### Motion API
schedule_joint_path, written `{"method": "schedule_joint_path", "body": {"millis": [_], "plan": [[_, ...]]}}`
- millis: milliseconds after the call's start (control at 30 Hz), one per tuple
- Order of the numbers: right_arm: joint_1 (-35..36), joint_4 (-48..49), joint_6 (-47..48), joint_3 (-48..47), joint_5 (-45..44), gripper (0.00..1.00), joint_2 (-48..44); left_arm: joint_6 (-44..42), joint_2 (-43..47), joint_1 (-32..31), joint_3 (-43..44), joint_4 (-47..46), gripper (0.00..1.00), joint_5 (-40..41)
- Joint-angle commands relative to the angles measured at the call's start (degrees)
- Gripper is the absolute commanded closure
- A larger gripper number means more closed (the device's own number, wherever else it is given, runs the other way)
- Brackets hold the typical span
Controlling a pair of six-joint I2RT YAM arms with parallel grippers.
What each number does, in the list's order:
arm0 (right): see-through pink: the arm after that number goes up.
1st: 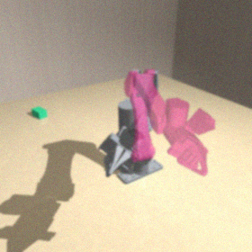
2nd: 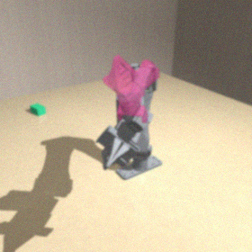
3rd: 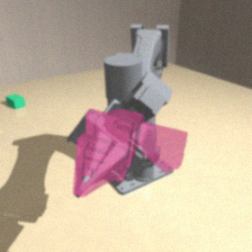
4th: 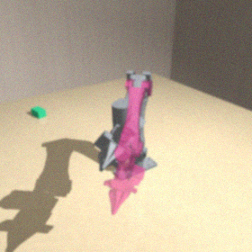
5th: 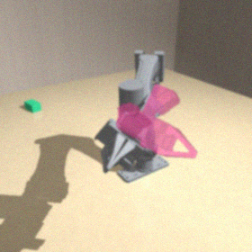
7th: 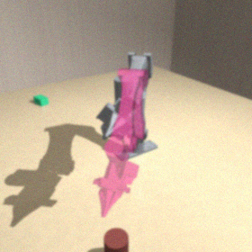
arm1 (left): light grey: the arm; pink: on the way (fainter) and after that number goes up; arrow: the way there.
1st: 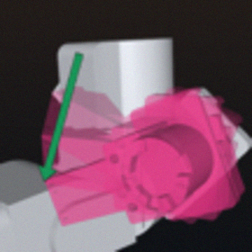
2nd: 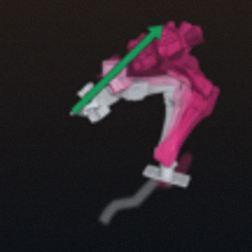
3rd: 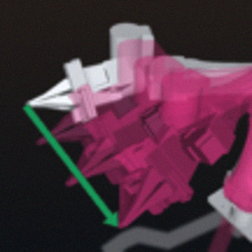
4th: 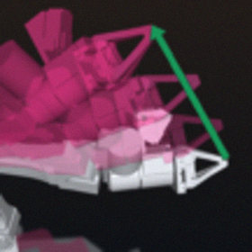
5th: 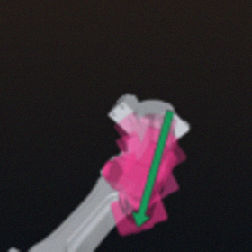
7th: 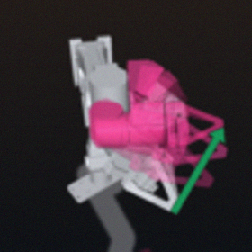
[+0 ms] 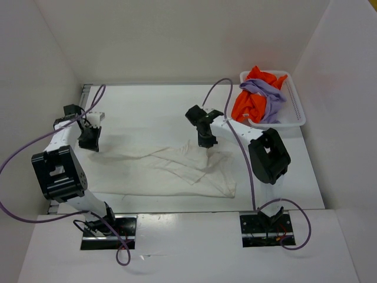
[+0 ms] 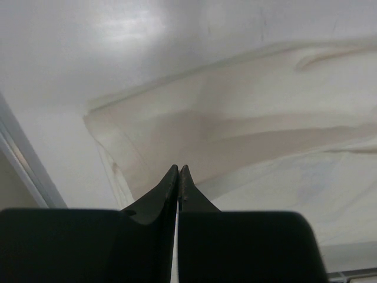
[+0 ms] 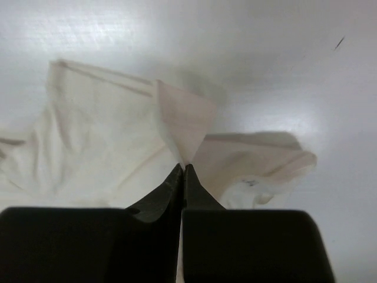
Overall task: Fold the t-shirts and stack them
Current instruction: Fold the other side of the tshirt into a rectangle
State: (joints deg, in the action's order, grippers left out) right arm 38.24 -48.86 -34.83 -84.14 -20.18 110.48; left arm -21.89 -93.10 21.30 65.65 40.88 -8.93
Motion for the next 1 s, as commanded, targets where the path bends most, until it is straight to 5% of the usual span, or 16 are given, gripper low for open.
{"method": "schedule_joint_path", "body": {"millis": [0, 167, 567, 967], "plan": [[-5.44, 8.67, 3.71, -3.49, 0.22, 1.0, -6.75, 2.46, -1.29, 0.32, 7.64, -1.42, 1.0, -4.69], [-9.85, 24.41, 11.78, -6.73, 4.63, 1.0, -6.24, 8.17, -5.24, 0.32, 15.81, -4.15, 1.0, -9.6], [-16.09, 30.4, 14.09, -11.05, 11.92, 1.0, -6.32, 12.05, -9.82, 0.32, 17.85, -10.3, 1.0, -9.7], [-14.95, 35.94, 13.04, 14.77, 24.05, 1.0, -24.66, 2.3, -2.01, 0.32, 6.79, -9.15, 1.0, -3.91]]}}
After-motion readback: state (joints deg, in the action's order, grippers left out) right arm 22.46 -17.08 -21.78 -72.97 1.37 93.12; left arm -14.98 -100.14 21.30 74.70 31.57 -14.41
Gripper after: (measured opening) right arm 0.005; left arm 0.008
